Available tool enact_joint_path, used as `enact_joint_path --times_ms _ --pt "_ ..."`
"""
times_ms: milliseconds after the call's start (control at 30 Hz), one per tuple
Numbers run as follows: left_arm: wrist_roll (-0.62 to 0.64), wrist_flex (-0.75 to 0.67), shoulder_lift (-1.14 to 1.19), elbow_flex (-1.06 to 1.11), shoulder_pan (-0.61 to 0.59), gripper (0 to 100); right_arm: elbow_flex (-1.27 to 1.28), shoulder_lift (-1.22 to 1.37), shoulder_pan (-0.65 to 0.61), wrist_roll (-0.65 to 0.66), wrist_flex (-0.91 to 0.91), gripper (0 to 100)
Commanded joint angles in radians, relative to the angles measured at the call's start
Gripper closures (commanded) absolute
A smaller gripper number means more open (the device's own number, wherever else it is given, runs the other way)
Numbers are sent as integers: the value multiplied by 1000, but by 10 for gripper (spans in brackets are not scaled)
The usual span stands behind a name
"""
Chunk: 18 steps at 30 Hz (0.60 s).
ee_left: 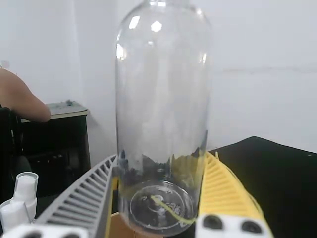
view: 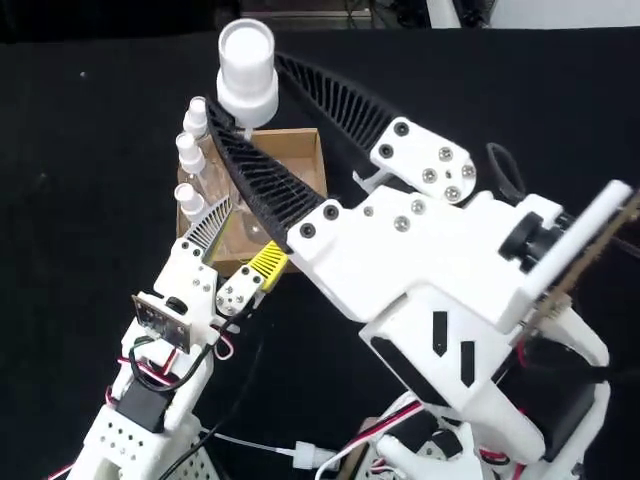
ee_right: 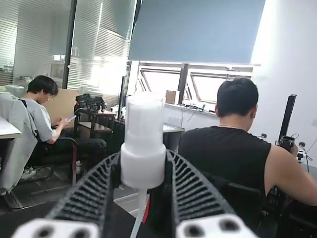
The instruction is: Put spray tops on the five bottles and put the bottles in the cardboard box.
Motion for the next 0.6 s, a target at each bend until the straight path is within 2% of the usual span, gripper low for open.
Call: enact_joint_path --times_ms 0,200,567 --pt "11 2 -9 22 8 905 -22 1 -3 11 26 987" --pt "11 2 -9 22 7 905 30 -1 110 3 23 987" --pt "11 2 -9 22 8 905 226 -44 109 2 74 985"
